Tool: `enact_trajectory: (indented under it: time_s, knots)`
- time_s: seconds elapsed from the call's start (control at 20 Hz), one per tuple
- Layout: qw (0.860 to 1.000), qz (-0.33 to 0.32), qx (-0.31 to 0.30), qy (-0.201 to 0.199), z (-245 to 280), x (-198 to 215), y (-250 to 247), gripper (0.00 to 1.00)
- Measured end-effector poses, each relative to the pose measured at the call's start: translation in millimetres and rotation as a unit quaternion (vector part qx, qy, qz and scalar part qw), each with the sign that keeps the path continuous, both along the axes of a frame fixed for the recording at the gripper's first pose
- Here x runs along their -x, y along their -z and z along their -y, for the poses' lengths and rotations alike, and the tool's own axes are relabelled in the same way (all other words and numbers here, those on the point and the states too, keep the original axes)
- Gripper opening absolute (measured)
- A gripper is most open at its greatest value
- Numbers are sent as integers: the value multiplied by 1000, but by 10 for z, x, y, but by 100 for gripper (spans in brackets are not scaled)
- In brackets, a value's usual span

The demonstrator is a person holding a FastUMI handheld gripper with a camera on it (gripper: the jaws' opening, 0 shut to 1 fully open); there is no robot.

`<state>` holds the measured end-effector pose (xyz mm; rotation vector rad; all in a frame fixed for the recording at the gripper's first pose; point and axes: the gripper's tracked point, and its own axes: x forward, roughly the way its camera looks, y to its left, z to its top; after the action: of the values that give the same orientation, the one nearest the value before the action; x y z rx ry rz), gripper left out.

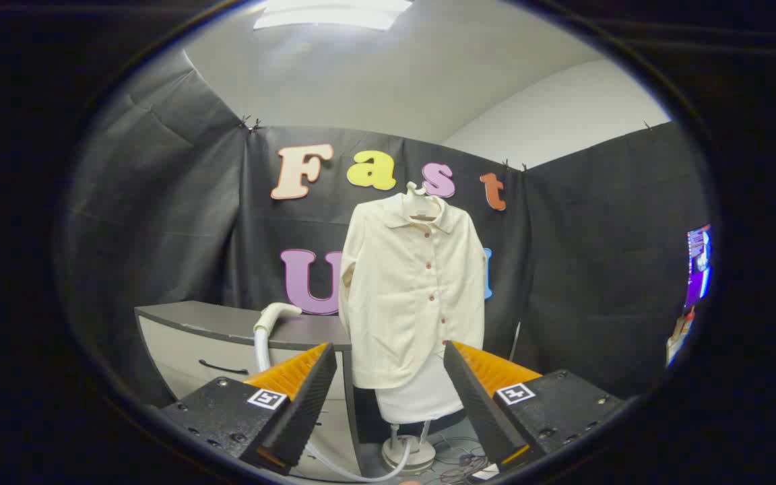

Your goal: Iron the clothes twice with a garment steamer, once on the left side and once on the right side.

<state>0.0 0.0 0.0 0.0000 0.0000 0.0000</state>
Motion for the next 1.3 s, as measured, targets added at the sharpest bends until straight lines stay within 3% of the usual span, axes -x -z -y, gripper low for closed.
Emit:
enact_trajectory:
  time_s: [0.95,1.3]
  knots:
    - [999,-9,-14,-37,-414,-505,-39,97]
    - [992,-63,-75,-86,-965,-983,-7,97]
